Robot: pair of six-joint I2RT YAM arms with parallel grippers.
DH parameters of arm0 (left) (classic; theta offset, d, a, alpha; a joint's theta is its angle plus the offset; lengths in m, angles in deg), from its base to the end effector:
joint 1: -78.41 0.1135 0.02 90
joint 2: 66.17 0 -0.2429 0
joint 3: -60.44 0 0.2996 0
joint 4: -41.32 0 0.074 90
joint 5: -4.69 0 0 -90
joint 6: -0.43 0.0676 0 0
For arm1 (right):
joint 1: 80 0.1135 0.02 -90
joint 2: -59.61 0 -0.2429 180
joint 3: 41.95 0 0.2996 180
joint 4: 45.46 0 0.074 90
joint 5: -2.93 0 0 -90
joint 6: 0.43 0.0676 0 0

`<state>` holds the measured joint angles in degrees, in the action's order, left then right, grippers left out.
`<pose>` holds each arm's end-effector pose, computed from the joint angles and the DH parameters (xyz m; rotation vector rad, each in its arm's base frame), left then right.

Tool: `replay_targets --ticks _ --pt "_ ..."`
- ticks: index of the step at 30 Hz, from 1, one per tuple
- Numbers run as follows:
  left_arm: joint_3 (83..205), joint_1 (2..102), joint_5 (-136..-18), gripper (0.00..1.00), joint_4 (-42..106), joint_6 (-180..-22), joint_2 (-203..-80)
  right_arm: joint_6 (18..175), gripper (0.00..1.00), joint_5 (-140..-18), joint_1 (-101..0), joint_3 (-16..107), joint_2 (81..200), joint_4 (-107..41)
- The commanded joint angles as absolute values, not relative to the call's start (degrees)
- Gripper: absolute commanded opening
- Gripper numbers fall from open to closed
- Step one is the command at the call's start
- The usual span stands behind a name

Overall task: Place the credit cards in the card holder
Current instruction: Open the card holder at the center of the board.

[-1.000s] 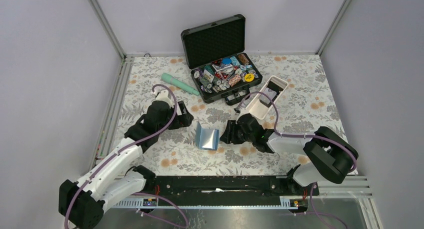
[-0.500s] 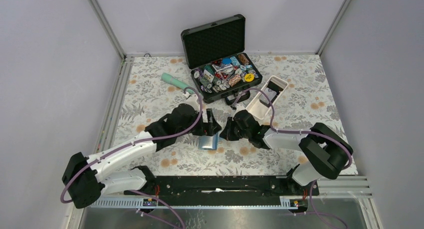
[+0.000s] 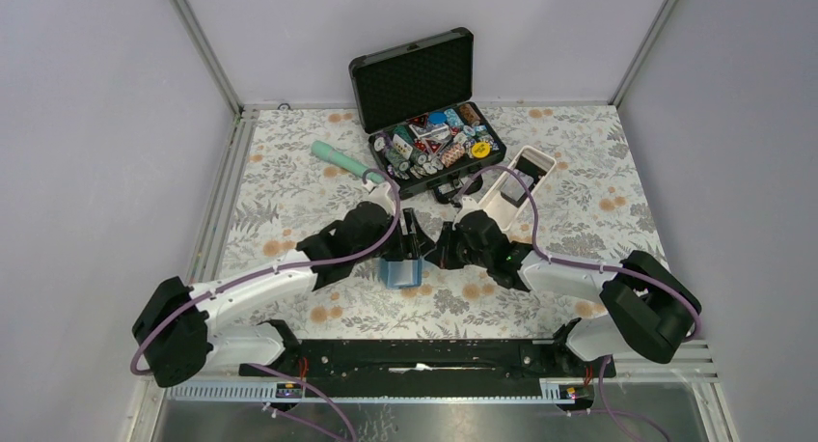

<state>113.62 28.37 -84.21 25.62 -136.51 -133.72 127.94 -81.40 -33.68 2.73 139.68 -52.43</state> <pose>0.2174 -0.2614 0.1927 0.0740 2.2704 -0.9952 0.2345 0.2553 0.1120 -0.2196 2.2134 0.9737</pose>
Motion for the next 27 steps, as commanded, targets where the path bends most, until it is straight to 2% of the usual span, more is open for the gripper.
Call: replay_targets --ticks 1,7,14,27 --pt "112.21 28.21 -88.20 0.63 29.54 -140.04 -134.79 128.42 0.00 -81.25 -33.87 1.96 138.96 -52.93" --pt "109.73 28.14 -91.23 0.63 30.70 -140.31 -135.00 128.19 0.00 -81.54 -33.86 1.61 138.87 -52.63" --pt "109.93 28.19 -89.08 0.63 30.79 -140.05 -140.85 127.70 0.00 -81.54 -33.85 2.36 139.39 -52.31" --pt "112.62 28.12 -94.71 0.64 21.11 -137.78 -146.26 127.13 0.00 -82.18 -33.86 2.63 139.81 -51.64"
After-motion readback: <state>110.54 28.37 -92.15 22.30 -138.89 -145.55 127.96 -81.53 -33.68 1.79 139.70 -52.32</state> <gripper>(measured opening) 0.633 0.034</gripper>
